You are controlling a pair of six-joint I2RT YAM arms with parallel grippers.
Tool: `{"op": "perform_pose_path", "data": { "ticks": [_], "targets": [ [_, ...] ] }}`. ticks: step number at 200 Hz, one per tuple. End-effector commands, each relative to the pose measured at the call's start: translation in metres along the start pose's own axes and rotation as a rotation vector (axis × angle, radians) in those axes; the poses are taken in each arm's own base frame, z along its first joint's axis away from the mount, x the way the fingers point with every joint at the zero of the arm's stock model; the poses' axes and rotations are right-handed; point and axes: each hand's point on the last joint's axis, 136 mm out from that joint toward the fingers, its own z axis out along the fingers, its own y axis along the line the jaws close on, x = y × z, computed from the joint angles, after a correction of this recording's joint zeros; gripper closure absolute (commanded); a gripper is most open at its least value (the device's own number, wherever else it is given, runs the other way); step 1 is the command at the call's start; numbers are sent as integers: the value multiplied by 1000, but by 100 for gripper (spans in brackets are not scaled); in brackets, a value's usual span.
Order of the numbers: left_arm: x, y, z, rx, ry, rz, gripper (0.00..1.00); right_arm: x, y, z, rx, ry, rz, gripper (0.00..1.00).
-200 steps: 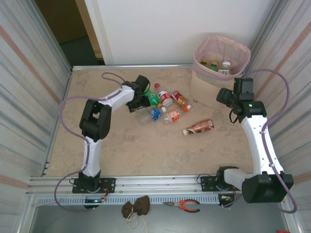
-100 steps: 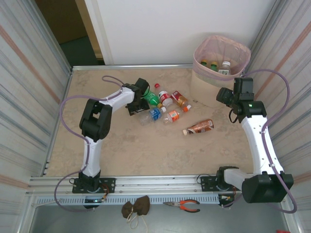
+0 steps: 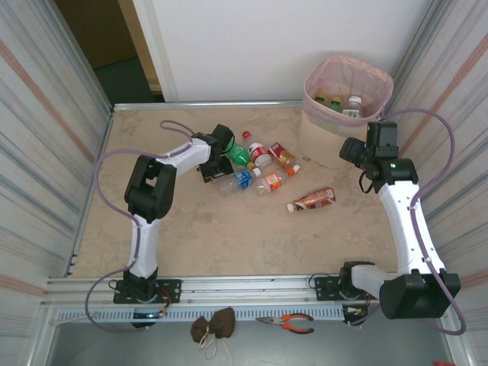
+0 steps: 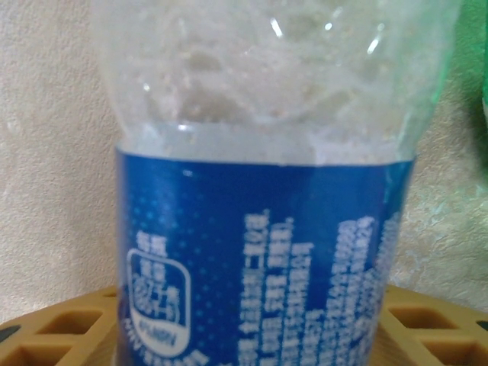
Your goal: Put the plastic bottles in the bin
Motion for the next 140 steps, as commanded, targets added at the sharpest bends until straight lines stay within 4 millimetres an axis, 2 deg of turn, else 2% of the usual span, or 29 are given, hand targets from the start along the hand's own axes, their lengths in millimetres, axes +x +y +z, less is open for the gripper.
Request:
{"op": "perform_pose_path", "data": {
  "ticks": [1, 43, 75, 104, 140],
  "targets": [
    [-10, 11, -23, -10, -52, -7, 41, -7, 4, -5, -24, -18, 30, 24],
    [-18, 13, -50, 7, -113, 25, 43, -9, 9, -9, -45, -25, 31, 23],
    [-23, 12, -80, 44, -174, 107, 46, -17, 9, -17, -53, -54, 14, 23],
    [-24, 5, -117, 144, -264, 194, 46, -24, 20, -27, -119, -88, -14, 22],
    [-19, -18, -173, 388, -415, 313, 46, -31, 42, -44, -261, -130, -55, 22]
  ]
}}
